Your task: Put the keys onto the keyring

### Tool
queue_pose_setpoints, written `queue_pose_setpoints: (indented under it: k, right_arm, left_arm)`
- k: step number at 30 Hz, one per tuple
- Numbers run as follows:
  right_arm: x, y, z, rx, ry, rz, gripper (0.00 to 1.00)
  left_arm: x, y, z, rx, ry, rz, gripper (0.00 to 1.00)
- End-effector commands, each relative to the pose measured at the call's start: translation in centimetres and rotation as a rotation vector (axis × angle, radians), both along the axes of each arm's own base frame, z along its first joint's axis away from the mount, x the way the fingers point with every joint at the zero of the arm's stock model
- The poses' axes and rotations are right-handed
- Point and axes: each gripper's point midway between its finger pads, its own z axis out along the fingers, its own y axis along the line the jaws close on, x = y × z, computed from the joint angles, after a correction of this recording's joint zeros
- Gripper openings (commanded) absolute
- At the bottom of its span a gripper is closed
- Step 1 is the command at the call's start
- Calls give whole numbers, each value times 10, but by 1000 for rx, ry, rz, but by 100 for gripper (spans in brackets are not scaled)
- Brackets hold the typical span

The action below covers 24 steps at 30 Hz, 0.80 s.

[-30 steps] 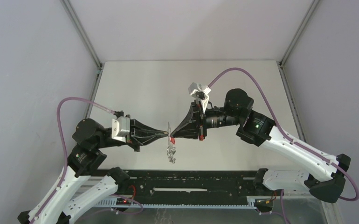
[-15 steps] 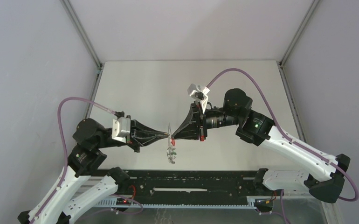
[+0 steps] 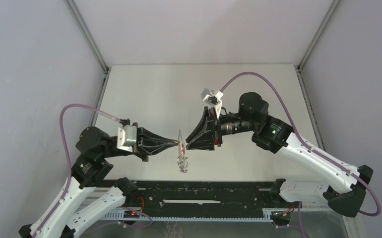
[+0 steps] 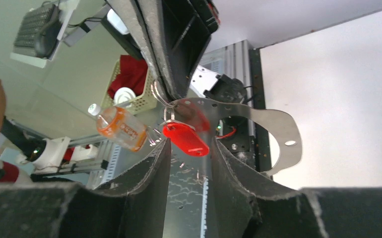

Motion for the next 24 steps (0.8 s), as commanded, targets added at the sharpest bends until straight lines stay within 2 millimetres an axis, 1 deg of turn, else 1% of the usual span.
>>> queue_pose_setpoints:
  k: [1, 3, 6, 8, 12, 14, 15, 20, 24]
  right_arm:
    - [4, -14, 29, 57, -117, -55, 48]
    - [7, -14, 36, 77, -165, -81, 54]
    - [11, -11, 46, 104, -235, -105, 60]
    - [8, -7, 51, 122, -286, -89, 62]
    - [0, 4, 52, 116, -356, -44, 67]
    - [-4, 9, 50, 108, -373, -25, 67]
    - [-5, 10, 49, 105, -378, -18, 66]
    - [-10, 13, 48, 106, -372, 10, 51]
    - [-10, 15, 47, 103, -362, 16, 47]
  left_arm:
    - [-2, 1, 10, -35, -37, -3, 0]
    - [-2, 0, 8, -29, -30, -11, 0]
    - [-4, 0, 6, -22, -15, -25, 0]
    - [-4, -1, 4, -19, -2, -27, 0]
    - [-2, -2, 2, -18, 38, -24, 0]
    - [-2, -3, 2, -20, 63, -28, 0]
    - [-3, -4, 3, -22, 68, -33, 0]
    - [-3, -4, 4, -28, 74, -36, 0]
    - [-3, -4, 4, -30, 72, -39, 0]
